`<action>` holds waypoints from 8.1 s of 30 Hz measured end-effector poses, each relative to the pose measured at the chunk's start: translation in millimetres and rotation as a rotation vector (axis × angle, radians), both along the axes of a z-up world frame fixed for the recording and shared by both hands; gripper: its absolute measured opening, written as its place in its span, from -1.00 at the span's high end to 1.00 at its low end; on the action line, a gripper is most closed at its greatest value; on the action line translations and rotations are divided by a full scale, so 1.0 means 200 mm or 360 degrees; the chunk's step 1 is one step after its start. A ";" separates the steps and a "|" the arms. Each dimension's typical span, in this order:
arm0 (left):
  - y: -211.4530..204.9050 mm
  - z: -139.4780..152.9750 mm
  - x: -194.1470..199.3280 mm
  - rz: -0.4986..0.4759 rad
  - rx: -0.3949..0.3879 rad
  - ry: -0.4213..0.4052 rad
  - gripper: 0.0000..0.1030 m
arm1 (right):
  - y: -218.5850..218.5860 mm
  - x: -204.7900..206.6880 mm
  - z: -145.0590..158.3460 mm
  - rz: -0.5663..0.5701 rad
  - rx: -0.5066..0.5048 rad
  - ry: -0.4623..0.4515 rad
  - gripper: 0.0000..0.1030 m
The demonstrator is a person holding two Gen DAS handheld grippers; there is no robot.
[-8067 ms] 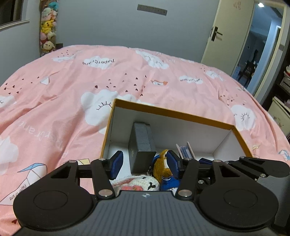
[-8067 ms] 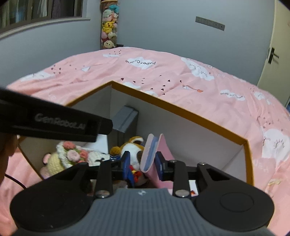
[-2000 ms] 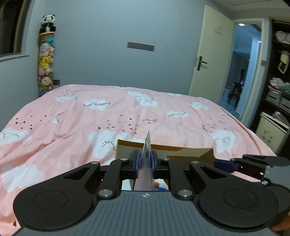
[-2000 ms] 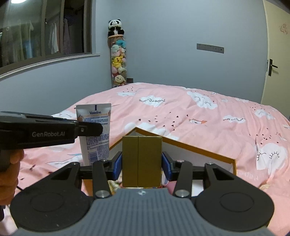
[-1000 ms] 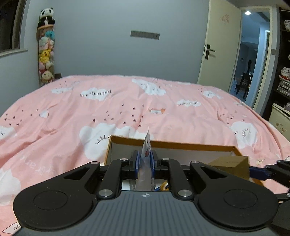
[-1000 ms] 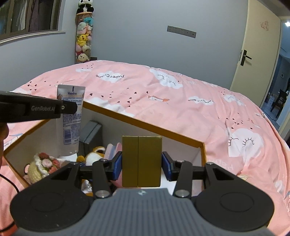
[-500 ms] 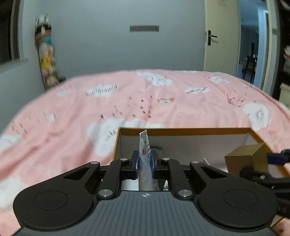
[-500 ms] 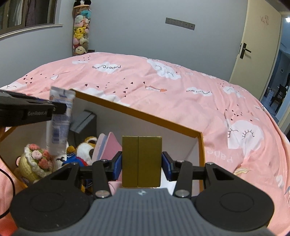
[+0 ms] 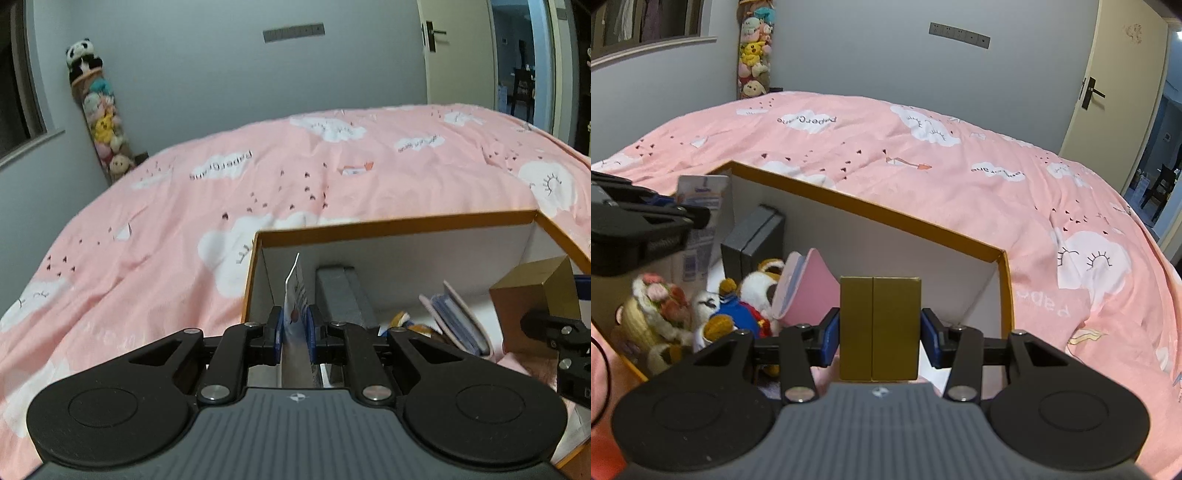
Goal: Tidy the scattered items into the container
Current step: 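Lower both items into the box and open both tools, then move both tools back to the remaining items on the bed, then grasp the white rectangular box with the left tool, then grasp the round clear compact with the right tool, then lift the white box with the left tool while the right tool carries the compact toward the box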
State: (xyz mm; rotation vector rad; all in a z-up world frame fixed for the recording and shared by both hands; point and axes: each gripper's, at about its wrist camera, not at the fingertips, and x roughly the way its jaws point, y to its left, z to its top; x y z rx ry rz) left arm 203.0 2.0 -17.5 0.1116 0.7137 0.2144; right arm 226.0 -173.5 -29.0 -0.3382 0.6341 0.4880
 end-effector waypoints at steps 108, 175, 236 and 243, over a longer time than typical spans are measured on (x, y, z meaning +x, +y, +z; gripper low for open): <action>-0.10 -0.33 -1.07 -0.0515 -0.0348 0.0777 -0.28 | -0.33 -0.95 -0.30 0.0202 0.0025 0.0606 -0.15; -0.30 -0.38 -0.96 -0.0691 0.0105 0.0509 0.17 | -0.28 -0.87 -0.22 0.0268 0.0119 0.0570 0.29; -0.35 -0.39 -0.89 -0.0855 -0.0098 0.0557 0.33 | -0.47 -0.87 -0.29 0.0098 -0.0131 0.0450 0.41; -0.29 -0.30 -0.92 -0.0801 -0.0218 0.0451 0.37 | -0.51 -0.86 -0.27 0.0088 -0.0050 0.0506 0.47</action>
